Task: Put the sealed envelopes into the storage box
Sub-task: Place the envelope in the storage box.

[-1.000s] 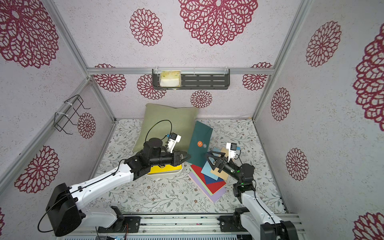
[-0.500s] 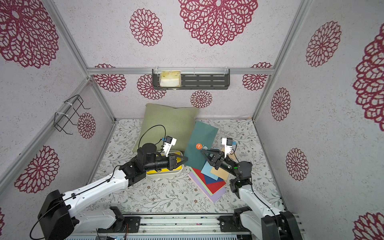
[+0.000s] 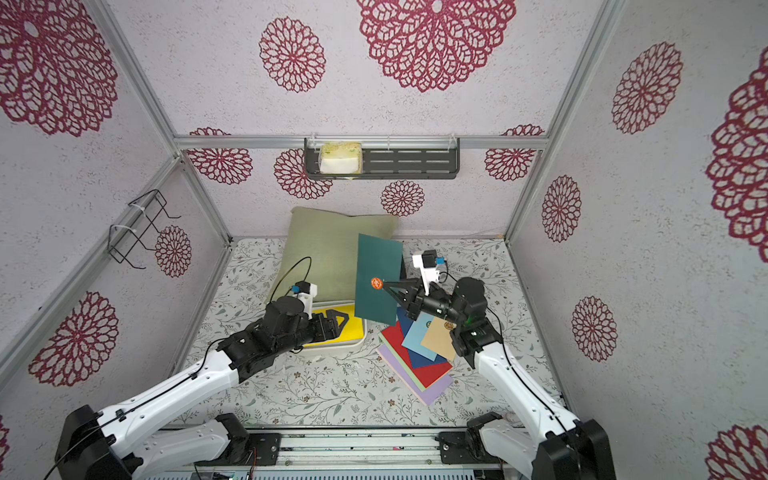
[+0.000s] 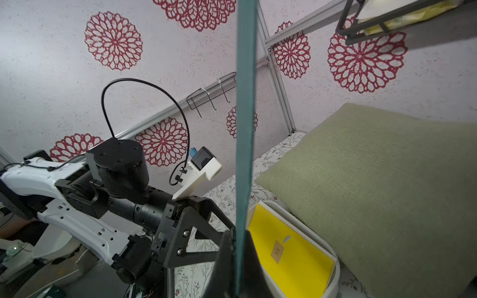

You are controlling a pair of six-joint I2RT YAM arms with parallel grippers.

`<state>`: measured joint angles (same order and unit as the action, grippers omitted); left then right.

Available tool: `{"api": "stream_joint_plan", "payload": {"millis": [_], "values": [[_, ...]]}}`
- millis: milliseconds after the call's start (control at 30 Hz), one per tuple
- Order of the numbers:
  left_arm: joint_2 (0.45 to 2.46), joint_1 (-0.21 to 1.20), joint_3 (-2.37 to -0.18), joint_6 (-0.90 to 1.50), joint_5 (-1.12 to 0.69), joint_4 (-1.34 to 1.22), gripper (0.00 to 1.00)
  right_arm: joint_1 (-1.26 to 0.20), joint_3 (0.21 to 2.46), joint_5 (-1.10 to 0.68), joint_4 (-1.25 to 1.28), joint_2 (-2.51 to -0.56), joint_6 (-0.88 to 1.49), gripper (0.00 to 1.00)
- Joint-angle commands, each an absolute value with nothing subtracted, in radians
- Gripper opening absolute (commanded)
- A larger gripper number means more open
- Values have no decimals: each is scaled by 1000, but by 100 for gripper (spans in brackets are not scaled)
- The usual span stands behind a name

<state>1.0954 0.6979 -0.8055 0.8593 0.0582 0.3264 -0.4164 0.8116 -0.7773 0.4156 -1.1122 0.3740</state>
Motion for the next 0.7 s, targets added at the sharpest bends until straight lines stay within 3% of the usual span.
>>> {"api": "stream_joint_plan", "payload": {"millis": [0,67,300,500,667], "values": [[1007,601,-768,895,278,615,84,-500,1057,-667,-74,-1277,-123,0],[913,550,-731,905,319,664,85,-551,1201,-568,-234,-1394,-236,0],[644,430,-646,936,394,776,92,-705,1600,-492,-612,-1684,-580,0],[594,394,-619,931,388,802,92,-810,1931,-315,-933,-1931,-713,0],[606,390,-629,924,388,801,92,-862,2015,-226,-990,-2022,-768,0]]}}
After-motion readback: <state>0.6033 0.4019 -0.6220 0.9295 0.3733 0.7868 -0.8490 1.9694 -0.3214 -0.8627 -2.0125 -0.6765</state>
